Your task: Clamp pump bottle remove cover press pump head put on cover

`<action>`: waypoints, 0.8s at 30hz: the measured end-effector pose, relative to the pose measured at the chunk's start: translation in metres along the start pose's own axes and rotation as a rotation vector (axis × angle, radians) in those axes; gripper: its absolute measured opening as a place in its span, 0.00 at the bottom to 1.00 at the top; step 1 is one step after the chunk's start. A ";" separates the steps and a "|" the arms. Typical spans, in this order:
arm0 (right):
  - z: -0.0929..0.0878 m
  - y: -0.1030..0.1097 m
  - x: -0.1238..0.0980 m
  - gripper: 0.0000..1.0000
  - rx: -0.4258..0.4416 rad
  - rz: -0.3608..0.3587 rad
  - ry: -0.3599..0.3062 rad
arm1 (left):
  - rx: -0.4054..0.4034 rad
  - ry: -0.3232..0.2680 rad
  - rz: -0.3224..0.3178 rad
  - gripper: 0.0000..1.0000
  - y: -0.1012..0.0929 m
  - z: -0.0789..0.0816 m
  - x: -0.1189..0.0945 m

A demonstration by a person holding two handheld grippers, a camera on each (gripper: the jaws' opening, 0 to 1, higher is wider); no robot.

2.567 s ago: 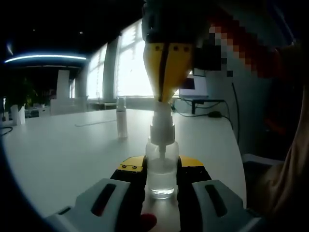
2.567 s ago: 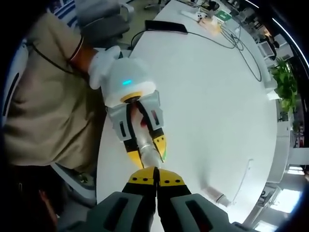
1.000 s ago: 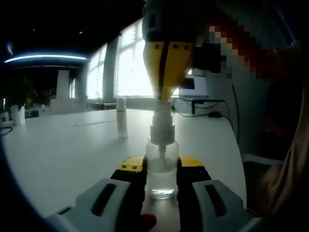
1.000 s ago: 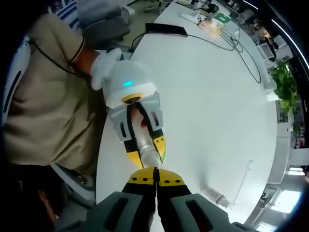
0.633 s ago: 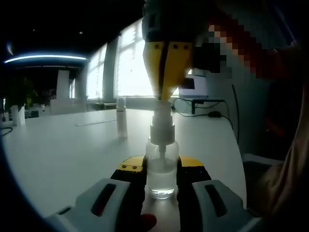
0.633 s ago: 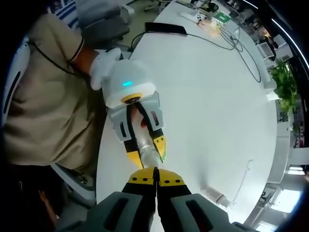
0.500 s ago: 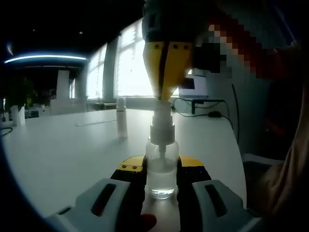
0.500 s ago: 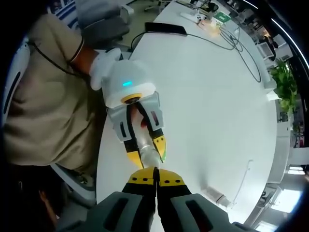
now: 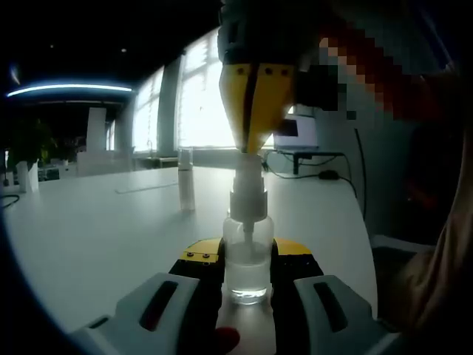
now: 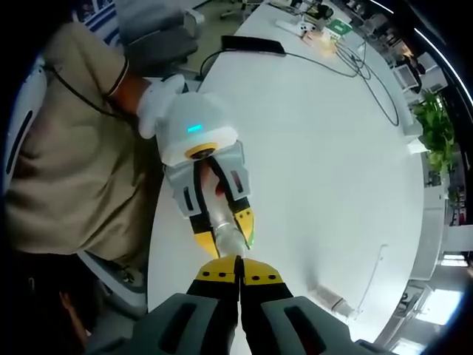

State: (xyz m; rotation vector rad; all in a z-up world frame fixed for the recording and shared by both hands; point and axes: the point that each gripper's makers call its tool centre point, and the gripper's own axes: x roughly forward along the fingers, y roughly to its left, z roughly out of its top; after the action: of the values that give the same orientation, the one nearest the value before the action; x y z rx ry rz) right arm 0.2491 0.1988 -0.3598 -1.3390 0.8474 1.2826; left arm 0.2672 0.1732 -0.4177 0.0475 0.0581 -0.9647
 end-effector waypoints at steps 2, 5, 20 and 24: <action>0.000 0.000 0.000 0.00 -0.003 -0.001 0.004 | 0.000 0.000 0.000 0.15 0.001 0.000 0.000; 0.000 0.000 0.000 0.00 -0.004 0.000 0.006 | 0.000 0.000 0.000 0.15 0.000 0.000 0.000; 0.000 0.000 0.000 0.00 0.001 0.004 0.001 | 0.000 0.000 0.000 0.15 -0.001 0.000 0.001; 0.000 0.000 0.004 0.00 0.005 0.009 0.001 | -0.002 0.000 -0.002 0.15 0.000 0.000 0.000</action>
State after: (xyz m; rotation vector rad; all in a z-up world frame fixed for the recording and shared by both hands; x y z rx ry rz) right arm 0.2496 0.1988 -0.3635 -1.3332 0.8576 1.2854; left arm 0.2670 0.1727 -0.4177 0.0462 0.0592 -0.9666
